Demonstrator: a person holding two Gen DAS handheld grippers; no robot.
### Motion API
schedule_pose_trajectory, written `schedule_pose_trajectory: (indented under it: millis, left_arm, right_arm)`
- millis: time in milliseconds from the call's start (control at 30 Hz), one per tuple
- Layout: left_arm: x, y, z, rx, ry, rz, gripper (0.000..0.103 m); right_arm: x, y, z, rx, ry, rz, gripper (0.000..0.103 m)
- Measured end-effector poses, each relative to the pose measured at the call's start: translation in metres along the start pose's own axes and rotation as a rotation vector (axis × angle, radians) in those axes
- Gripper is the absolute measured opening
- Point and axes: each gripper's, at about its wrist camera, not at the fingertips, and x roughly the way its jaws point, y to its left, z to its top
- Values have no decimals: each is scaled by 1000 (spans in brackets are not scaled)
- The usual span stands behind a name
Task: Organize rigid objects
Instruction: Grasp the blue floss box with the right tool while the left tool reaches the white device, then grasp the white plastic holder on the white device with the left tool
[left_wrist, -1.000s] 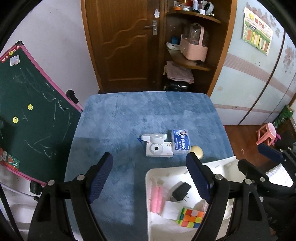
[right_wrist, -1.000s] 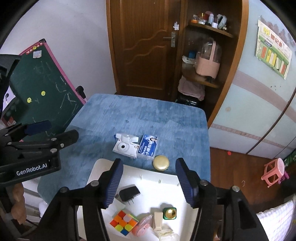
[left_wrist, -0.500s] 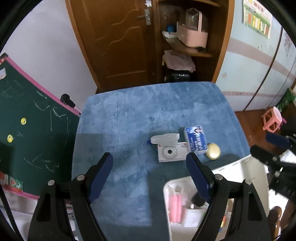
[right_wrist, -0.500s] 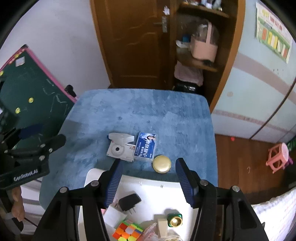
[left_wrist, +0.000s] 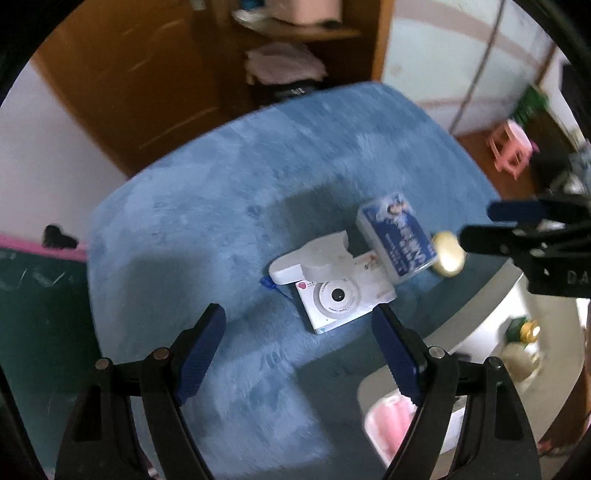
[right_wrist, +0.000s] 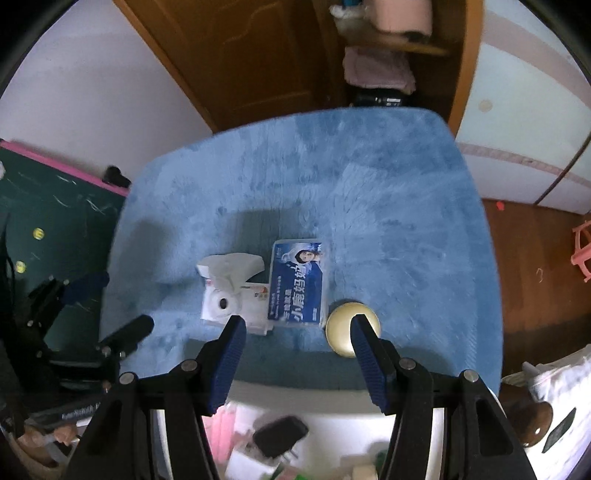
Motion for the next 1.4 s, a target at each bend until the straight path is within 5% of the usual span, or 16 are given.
schedule_pose_trajectory:
  millis: [533,733,1400]
  left_arm:
    - [55,20,17,59,83,-49,84]
    - [63,13,20,98,94,-64,84]
    - [92,-20,46,273,141,-88,84]
  right_arm:
    - [90,15,28,32,98,-119,63]
    - [109,2,28,95,154,-58,63]
    - [92,-17,29,151,138,-5,63]
